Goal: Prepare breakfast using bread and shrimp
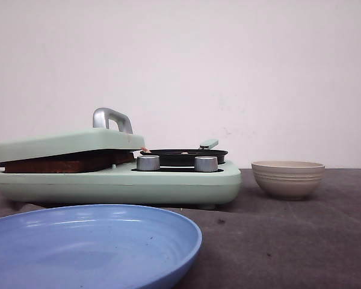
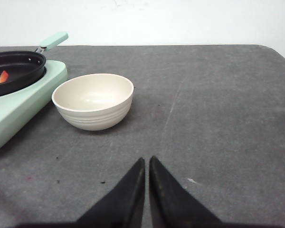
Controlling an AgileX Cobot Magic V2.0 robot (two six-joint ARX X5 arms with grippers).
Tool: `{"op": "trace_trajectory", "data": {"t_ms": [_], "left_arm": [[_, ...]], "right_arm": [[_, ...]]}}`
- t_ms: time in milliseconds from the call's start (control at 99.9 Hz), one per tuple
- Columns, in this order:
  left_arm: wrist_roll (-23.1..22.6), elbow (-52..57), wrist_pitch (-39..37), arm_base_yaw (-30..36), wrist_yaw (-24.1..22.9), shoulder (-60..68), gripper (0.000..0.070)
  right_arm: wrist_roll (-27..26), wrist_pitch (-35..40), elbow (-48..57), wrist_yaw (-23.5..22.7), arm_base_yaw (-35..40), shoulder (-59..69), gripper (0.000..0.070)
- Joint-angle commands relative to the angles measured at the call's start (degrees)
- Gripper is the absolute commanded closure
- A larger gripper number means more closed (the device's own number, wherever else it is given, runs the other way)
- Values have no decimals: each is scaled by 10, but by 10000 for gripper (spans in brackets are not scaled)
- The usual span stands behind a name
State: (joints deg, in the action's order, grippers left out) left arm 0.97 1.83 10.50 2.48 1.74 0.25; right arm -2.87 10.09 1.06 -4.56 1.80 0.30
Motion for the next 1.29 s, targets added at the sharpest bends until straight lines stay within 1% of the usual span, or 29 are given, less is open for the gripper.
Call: {"op": "trace_trajectory", "data": {"t_ms": [0, 160, 1281], "left_arm": [[-3, -10, 3, 0, 2, -1, 700], [-3, -10, 3, 0, 2, -1, 700], [-3, -10, 3, 0, 2, -1, 700]], "right_arm": [[10, -3, -4, -3, 0, -1, 693], [9, -13, -4, 0, -1, -1, 693], [9, -13, -4, 0, -1, -1, 693]]}}
